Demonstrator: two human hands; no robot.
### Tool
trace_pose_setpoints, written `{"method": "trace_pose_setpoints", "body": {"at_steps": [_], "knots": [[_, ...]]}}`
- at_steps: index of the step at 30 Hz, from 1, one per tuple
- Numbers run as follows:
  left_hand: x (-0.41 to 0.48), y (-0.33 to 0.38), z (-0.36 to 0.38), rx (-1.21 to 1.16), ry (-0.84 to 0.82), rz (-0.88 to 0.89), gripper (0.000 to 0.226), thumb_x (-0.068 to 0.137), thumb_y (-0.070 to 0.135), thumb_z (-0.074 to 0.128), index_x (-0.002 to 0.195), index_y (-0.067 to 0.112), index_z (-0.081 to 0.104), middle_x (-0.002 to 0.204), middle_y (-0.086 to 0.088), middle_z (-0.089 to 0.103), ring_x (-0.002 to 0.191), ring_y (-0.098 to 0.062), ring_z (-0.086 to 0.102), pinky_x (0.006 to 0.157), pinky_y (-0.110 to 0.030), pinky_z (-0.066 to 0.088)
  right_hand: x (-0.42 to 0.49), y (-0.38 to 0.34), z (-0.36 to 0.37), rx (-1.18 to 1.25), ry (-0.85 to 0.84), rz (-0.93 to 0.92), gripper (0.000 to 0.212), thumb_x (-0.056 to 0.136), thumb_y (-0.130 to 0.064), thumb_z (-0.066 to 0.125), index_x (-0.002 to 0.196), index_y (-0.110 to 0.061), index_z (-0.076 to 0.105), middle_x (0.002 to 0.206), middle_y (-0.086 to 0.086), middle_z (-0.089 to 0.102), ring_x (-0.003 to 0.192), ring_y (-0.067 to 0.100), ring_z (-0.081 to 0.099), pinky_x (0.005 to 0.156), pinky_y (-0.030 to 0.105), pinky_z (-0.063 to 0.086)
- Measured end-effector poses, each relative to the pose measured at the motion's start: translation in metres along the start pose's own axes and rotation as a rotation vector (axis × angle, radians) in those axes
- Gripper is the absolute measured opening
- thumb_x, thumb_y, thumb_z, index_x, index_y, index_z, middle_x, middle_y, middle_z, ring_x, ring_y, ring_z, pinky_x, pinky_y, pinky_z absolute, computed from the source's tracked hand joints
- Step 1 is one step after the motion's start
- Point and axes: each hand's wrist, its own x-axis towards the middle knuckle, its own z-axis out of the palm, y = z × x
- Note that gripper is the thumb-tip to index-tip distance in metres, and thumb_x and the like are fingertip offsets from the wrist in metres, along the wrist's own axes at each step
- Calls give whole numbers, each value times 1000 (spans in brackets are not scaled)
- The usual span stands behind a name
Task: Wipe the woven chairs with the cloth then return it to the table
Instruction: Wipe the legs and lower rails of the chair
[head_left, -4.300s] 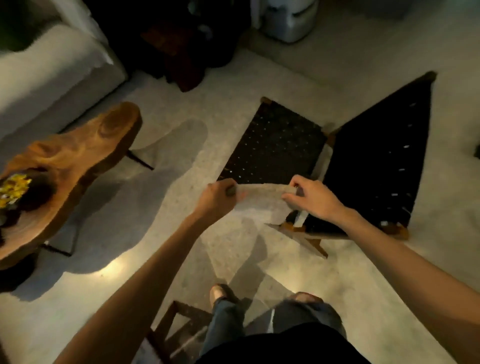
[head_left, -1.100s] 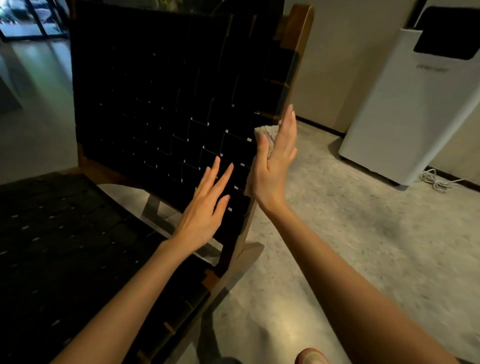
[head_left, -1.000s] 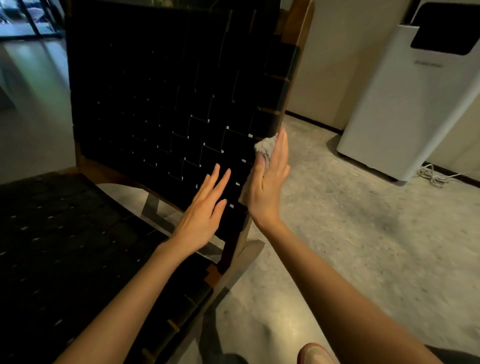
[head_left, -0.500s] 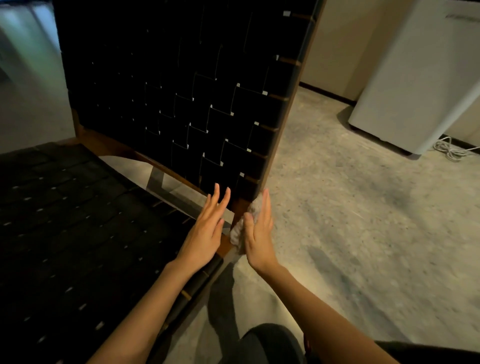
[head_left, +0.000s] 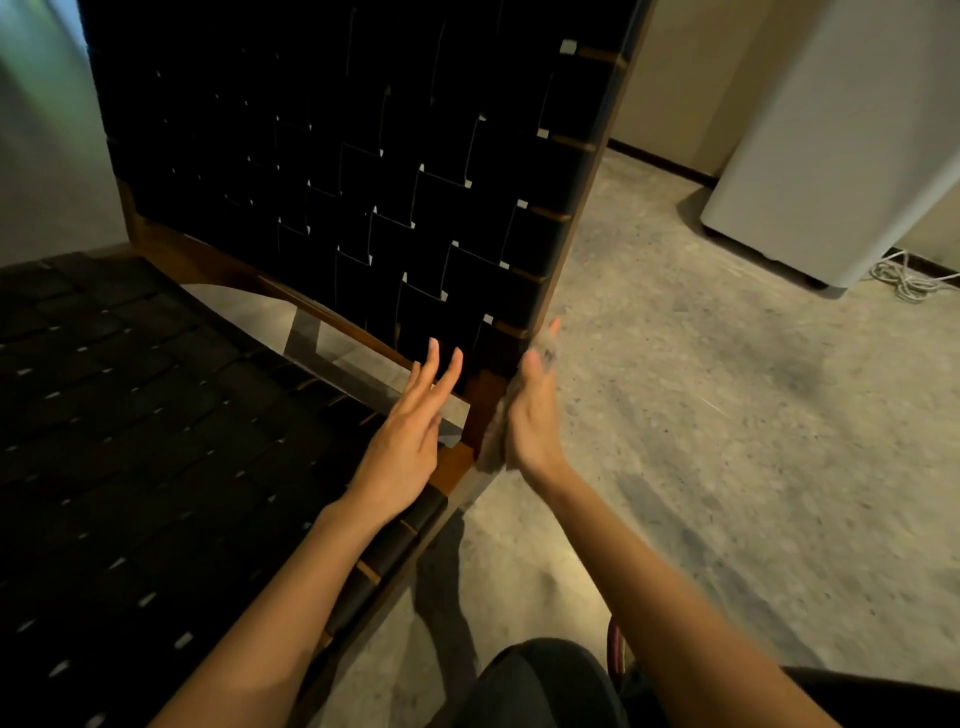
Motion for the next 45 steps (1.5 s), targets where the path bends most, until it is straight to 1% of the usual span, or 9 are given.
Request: {"method": "trace_pose_setpoints", "body": {"at_steps": [5, 9, 12, 16, 21, 26, 31, 37, 45], "knots": [[3, -2, 6, 109, -7, 9, 81, 99, 4, 39, 137, 50, -15, 147, 28, -26, 144, -8, -11, 115, -45, 24, -33, 40, -1, -266, -119, 40, 48, 98, -39, 17, 143, -44, 4, 159, -2, 11, 145, 11, 6, 119, 42, 3], [2, -1, 6, 114, 2, 12, 80, 98, 2, 39, 139, 48, -12, 149, 25, -24, 143, -6, -12, 115, -40, 21, -25, 17, 5, -228, -48, -35, 61, 98, -38, 19, 150, -22, -9, 152, -22, -12, 137, -12, -12, 110, 14, -10], [2, 0, 3, 90, 7, 15, 80, 96, -4, 39, 143, 43, -5, 151, 25, -18, 144, -6, -8, 113, -34, 25, -26, -4, 2, -289, -15, -198, 67, 97, -42, 16, 149, -11, -13, 155, -5, -18, 144, 7, -17, 114, 23, -14], [-3, 1, -12, 32, 6, 21, 77, 93, -12, 38, 149, 34, 10, 156, 21, -2, 136, 13, 10, 82, 0, 38, -24, -24, -6, -512, 64, -435, 61, 97, -14, 34, 150, -7, 7, 159, 15, 4, 143, 24, 8, 117, 26, 4], [-10, 1, -21, 41, 36, -2, 76, 94, -10, 38, 149, 34, 10, 156, 20, 1, 137, 5, 15, 85, -9, 41, -20, -18, -27, -549, 103, -556, 53, 83, -7, 70, 129, 3, 46, 139, 18, 41, 128, 24, 37, 111, 29, 31], [-11, 10, -11, 103, -19, -5, 79, 94, -9, 38, 145, 38, 1, 157, 17, -6, 146, -12, 4, 95, -14, 40, -34, 1, -22, -529, 13, -492, 36, 78, -10, 75, 108, -3, 57, 124, 5, 38, 116, 11, 40, 93, 19, 43], [-11, 8, -8, 133, -28, -3, 80, 95, -6, 40, 145, 39, -4, 156, 18, -9, 139, -23, 32, 61, -21, 50, -52, 19, -30, -450, -225, -203, 22, 81, -17, 73, 96, -15, 56, 111, 0, 45, 98, -1, 41, 90, 10, 39], [-12, 10, 3, 37, -21, -41, 66, 100, 15, 41, 150, 34, 2, 158, 15, -8, 67, -2, 54, 52, -17, 45, -13, -20, -69, -819, -431, -76, 41, 76, -20, 76, 106, -21, 47, 119, 0, 34, 103, 10, 40, 76, 9, 39], [-12, 35, 16, 255, 283, -46, 52, 97, 25, 49, 146, 16, 34, 150, -2, 29, 119, -15, 46, 76, -13, 41, 35, -57, -101, -881, -571, 146, 56, 71, -14, 82, 114, -10, 46, 119, 11, 49, 103, 26, 53, 85, 34, 51]]}}
